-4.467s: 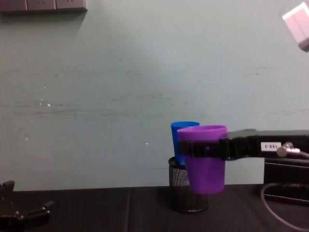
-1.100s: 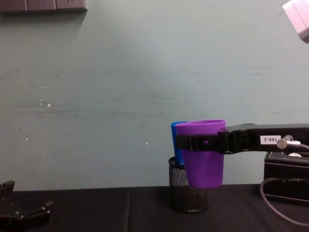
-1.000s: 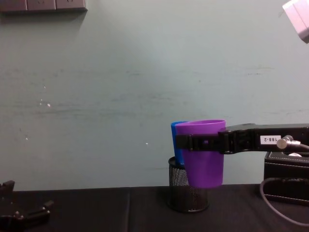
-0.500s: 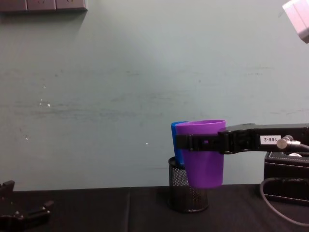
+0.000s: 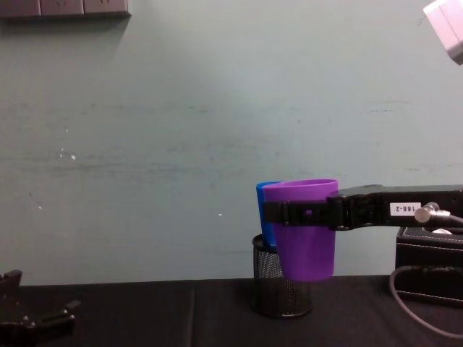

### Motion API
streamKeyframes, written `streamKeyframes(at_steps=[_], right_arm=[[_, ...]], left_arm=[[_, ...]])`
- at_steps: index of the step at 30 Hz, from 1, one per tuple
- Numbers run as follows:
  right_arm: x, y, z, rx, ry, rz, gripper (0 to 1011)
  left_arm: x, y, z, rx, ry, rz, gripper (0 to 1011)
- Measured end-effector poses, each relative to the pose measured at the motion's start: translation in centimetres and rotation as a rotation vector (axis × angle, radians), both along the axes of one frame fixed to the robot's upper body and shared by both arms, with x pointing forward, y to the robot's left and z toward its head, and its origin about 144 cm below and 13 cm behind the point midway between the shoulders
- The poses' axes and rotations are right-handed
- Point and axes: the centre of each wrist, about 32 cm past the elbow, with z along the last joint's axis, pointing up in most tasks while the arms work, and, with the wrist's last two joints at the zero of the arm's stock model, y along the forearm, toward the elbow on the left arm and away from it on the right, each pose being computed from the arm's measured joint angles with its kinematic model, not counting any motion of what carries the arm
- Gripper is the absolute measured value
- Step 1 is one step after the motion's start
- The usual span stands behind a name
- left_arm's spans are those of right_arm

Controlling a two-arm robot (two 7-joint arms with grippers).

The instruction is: Pick up one cup with a gripper and tap it against the other cup.

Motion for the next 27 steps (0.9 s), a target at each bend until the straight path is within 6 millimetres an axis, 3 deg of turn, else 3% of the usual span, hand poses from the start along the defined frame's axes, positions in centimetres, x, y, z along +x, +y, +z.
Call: streamKeyframes(at_steps=[27], right_arm=[[0.0,0.0,0.0,0.0,0.0,0.0,741]], left_arm=[[0.0,0.0,0.0,0.0,0.0,0.0,1005]])
